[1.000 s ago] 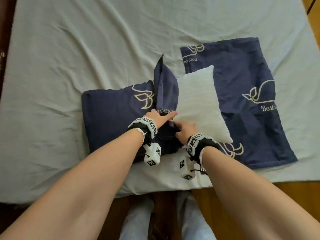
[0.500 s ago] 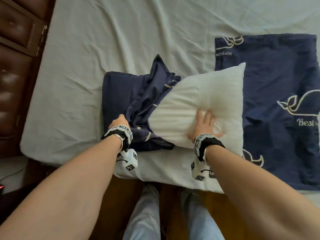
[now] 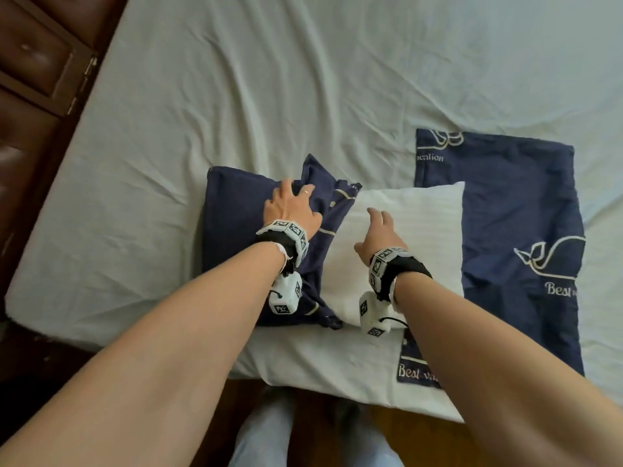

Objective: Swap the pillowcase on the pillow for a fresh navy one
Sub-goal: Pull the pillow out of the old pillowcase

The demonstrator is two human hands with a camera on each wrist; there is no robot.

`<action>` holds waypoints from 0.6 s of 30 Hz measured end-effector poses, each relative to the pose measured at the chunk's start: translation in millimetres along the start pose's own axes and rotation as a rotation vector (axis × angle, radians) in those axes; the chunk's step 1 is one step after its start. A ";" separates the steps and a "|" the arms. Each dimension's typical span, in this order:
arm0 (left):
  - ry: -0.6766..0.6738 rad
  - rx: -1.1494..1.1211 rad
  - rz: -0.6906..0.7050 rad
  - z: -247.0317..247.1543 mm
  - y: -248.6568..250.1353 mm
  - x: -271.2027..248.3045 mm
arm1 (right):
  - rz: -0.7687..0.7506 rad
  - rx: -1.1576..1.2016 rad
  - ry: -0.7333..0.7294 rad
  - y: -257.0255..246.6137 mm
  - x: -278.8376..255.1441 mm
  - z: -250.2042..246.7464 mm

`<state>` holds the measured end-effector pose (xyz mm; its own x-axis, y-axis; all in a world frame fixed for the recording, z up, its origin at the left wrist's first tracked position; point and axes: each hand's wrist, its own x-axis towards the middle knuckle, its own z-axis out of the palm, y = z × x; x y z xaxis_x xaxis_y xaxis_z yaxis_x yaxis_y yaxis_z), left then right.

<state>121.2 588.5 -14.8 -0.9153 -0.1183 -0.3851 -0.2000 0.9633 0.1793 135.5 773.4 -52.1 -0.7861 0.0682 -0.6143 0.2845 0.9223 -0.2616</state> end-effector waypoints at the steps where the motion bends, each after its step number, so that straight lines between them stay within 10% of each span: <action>1: -0.034 -0.011 0.023 -2.8 5.4 9.8 | -0.006 -0.002 -0.011 -3.9 6.9 -4.5; 13: -0.432 0.082 0.094 41.4 37.7 115.7 | -0.066 -0.113 -0.094 1.7 108.4 -7.7; 18: -0.297 0.239 -0.070 35.6 6.2 116.9 | 0.063 -0.135 -0.022 22.2 120.1 2.8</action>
<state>25.4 589.2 -91.0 -0.7541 -0.1441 -0.6408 -0.1390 0.9885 -0.0586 49.0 801.0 -133.8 -0.7568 0.1204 -0.6425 0.2550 0.9594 -0.1206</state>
